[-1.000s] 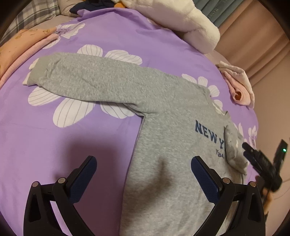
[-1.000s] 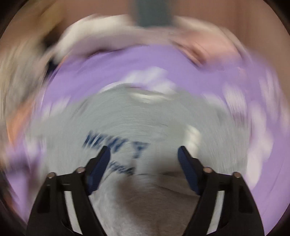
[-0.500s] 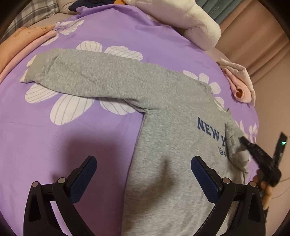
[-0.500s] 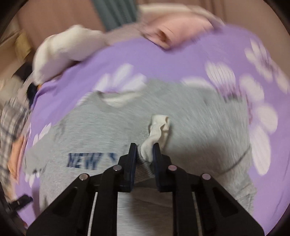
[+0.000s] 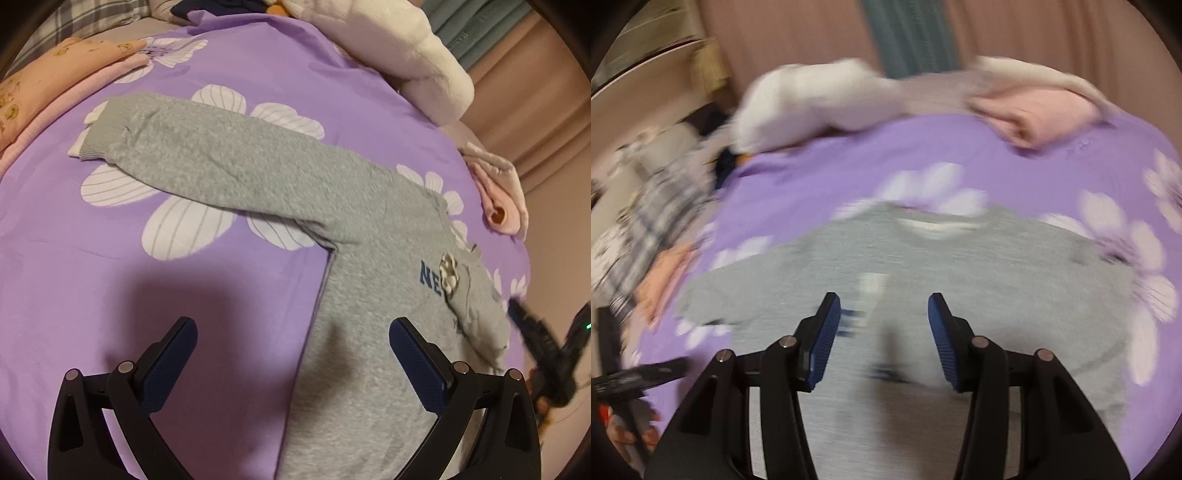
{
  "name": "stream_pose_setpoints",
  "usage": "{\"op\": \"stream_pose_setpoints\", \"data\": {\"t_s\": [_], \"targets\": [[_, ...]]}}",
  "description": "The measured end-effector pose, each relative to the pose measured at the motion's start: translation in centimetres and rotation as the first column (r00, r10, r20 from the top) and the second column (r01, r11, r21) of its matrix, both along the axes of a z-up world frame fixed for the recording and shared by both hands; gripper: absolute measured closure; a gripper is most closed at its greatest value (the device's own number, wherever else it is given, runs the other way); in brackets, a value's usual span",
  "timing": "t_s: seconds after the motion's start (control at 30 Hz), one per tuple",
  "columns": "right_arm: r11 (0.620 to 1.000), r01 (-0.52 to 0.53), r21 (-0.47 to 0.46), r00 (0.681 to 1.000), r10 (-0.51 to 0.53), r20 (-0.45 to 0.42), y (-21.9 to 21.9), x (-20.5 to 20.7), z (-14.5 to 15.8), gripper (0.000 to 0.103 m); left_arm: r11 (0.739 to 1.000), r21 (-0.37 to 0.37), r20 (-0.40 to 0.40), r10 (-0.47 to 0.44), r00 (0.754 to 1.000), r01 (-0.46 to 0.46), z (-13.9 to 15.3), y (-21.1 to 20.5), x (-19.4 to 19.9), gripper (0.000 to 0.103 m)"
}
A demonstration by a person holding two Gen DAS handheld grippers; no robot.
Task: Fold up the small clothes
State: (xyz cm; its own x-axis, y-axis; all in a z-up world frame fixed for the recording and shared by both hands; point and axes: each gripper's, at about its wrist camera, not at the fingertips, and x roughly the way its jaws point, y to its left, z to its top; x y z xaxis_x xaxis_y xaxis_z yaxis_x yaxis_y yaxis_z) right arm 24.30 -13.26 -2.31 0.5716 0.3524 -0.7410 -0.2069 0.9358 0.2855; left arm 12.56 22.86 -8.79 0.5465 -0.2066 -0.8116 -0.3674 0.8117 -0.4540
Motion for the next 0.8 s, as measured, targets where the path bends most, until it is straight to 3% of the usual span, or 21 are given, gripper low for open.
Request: {"op": "stream_pose_setpoints", "data": {"t_s": [0.03,0.17,0.3,0.37,0.4,0.53,0.67,0.8], "targets": [[0.999,0.042,-0.015,0.999,-0.042,-0.026,-1.4,0.6,-0.8,0.070,1.000,-0.016,0.003,0.006,1.000,-0.006,-0.1,0.4,0.0,0.000],[0.985,0.158,-0.076,0.982,-0.164,-0.092,-7.3,0.8,-3.2,0.071,0.996,-0.077,0.014,0.037,0.999,-0.036,-0.1,2.0,0.0,0.000],[0.970,0.191,-0.153,0.969,-0.211,-0.131,-10.2,0.4,-5.3,0.078,0.975,-0.207,0.044,0.086,0.995,-0.075,-0.2,4.2,0.0,0.000],[0.957,0.199,-0.210,0.967,-0.226,-0.114,-10.6,0.3,-5.9,0.092,0.964,-0.246,0.059,0.122,0.991,-0.103,-0.2,5.3,0.0,0.000],[0.953,0.208,-0.221,0.967,-0.235,-0.100,-10.8,0.1,-6.0,0.092,0.954,-0.274,0.070,0.148,0.987,-0.123,-0.4,6.0,0.0,0.000],[0.959,0.259,-0.118,0.958,-0.271,-0.099,-12.3,0.0,-5.9,0.085,0.911,-0.375,0.061,0.209,0.976,-0.171,-1.5,8.4,0.5,0.000],[0.979,0.206,-0.004,0.979,-0.206,0.001,-11.4,-2.6,-2.7,0.057,0.841,-0.503,0.079,0.277,0.958,-0.202,-3.0,11.0,0.8,0.000],[0.992,0.124,-0.009,0.989,-0.123,0.080,-9.6,-4.5,-0.4,0.057,0.773,-0.575,0.092,0.386,0.918,-0.267,-4.2,13.9,0.6,0.000]]}}
